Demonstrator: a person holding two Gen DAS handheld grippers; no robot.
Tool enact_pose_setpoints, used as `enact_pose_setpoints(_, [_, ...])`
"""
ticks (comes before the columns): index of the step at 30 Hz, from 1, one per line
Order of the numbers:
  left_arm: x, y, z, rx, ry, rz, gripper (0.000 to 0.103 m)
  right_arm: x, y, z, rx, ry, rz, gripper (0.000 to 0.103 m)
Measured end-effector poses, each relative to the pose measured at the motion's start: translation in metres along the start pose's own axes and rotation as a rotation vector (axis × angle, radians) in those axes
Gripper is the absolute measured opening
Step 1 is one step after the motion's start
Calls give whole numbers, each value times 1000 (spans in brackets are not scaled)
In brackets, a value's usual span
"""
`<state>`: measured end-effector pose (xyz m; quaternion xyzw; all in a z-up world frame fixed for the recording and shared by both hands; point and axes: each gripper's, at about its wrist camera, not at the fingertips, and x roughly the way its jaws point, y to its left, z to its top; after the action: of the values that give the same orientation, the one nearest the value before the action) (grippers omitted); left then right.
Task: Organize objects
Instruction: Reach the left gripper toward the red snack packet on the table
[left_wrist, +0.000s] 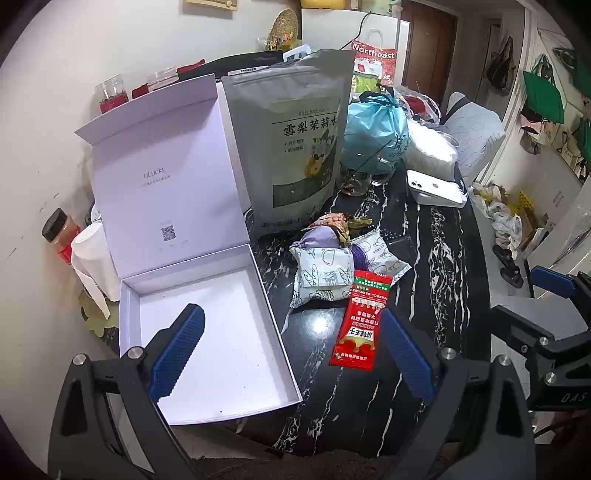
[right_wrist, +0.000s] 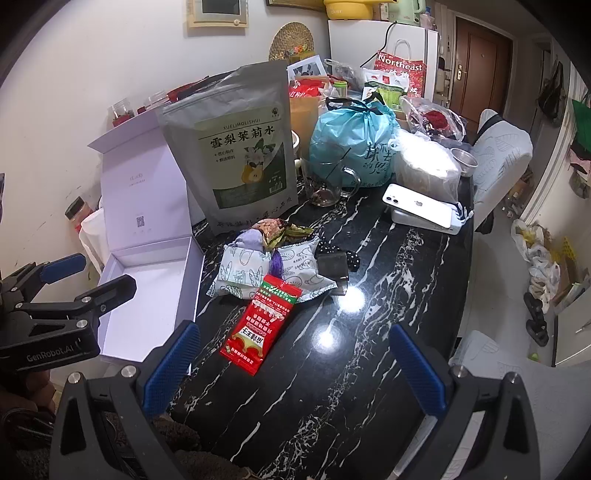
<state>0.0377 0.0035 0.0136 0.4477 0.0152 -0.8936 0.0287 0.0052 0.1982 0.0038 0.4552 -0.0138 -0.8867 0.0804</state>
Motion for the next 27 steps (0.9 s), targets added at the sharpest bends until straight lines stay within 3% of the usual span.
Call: enact_pose_setpoints(27, [8,-5,-5,4,34,-5,95,4,-6,-5,45,29,-5,102])
